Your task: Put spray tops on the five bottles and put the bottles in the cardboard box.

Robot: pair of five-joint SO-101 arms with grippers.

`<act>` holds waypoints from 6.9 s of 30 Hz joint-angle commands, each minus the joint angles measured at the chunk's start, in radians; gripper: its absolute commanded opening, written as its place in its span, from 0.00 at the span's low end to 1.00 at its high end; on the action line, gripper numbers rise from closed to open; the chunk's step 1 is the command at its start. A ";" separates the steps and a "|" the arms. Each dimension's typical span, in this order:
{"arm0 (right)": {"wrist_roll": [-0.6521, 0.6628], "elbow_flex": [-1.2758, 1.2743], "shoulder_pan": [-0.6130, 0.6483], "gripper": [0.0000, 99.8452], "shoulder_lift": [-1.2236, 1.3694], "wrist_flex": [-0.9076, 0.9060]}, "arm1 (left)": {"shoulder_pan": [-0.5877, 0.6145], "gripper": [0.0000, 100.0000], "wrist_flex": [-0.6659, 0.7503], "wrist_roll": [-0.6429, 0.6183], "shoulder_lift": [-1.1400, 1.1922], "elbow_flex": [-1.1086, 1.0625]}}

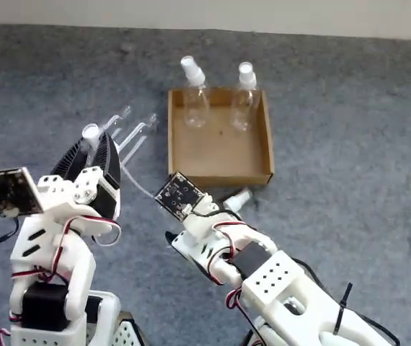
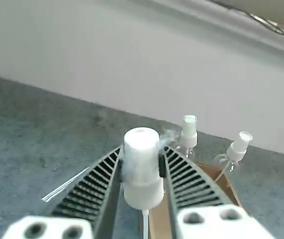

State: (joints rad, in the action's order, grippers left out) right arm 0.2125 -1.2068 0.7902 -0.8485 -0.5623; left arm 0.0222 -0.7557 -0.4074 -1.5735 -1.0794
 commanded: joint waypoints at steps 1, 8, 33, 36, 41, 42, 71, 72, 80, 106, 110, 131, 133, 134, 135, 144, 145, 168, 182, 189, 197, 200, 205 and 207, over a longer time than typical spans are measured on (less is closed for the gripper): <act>-0.008 0.005 0.008 0.00 -0.024 0.028 | -0.025 0.00 0.023 -0.008 -0.007 -0.044; -0.009 0.010 0.004 0.00 -0.024 0.028 | -0.174 0.00 0.021 0.002 -0.005 -0.087; -0.204 0.341 0.001 0.00 -0.105 0.067 | -0.255 0.00 -0.041 0.112 -0.004 -0.145; -0.235 0.338 -0.007 0.00 -0.223 0.082 | -0.288 0.00 -0.041 0.114 -0.004 -0.157; -0.235 0.308 -0.107 0.00 -0.288 0.082 | -0.312 0.00 -0.043 0.114 -0.004 -0.162; -0.235 0.303 -0.124 0.00 -0.288 0.082 | -0.312 0.00 -0.043 0.114 -0.004 -0.162; -0.242 0.820 -0.148 0.00 0.288 -0.180 | -0.305 0.23 -0.037 0.384 -0.004 -0.163; -0.242 0.849 -0.136 0.00 0.302 -0.206 | -0.305 0.23 -0.037 0.384 -0.004 -0.163; -0.235 0.943 -0.079 0.00 0.213 -0.401 | -0.248 0.23 0.052 0.385 -0.002 -0.209; -0.115 0.832 -0.407 0.00 0.142 -0.203 | -0.245 0.23 0.057 0.417 -0.005 -0.217; -0.115 0.728 -0.444 0.00 0.234 -0.022 | -0.243 0.23 0.057 0.419 -0.005 -0.229; -0.115 0.438 -0.562 0.00 0.542 0.512 | -0.203 0.23 0.063 0.419 -0.004 -0.252; -0.115 0.444 -0.564 0.00 0.575 0.529 | -0.203 0.23 0.063 0.419 -0.004 -0.252; -0.115 0.446 -0.564 0.00 0.591 0.529 | -0.203 0.23 0.063 0.419 -0.004 -0.252; -0.115 0.446 -0.564 0.00 0.610 0.529 | -0.203 0.23 0.063 0.419 -0.004 -0.252; -0.115 0.446 -0.564 0.00 0.690 0.530 | -0.203 0.23 0.063 0.419 -0.004 -0.252; -0.115 0.447 -0.564 0.00 0.690 0.530 | -0.203 0.23 0.063 0.419 -0.004 -0.252; -0.115 0.441 -0.565 0.00 0.693 0.613 | -0.203 0.23 0.061 0.417 -0.005 -0.252; -0.109 0.440 -0.564 0.02 0.693 0.607 | -0.203 0.23 0.061 0.417 -0.005 -0.252; -0.110 0.440 -0.562 0.10 0.693 0.607 | -0.205 0.23 0.061 0.416 -0.005 -0.252; -0.109 0.440 -0.558 0.10 0.693 0.605 | -0.205 0.23 0.061 0.416 -0.005 -0.254; -0.109 0.441 -0.558 0.14 0.691 0.605 | -0.205 0.23 0.061 0.416 -0.005 -0.254; -0.109 0.441 -0.558 0.21 0.691 0.604 | -0.205 0.23 0.061 0.416 -0.005 -0.254; -0.109 0.444 -0.558 0.21 0.691 0.604 | -0.205 0.23 0.061 0.416 -0.005 -0.254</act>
State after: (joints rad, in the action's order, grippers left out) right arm 0.0913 -0.7787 0.2394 -0.1458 0.0253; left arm -0.1926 -0.7219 0.0038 -1.5796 -1.3387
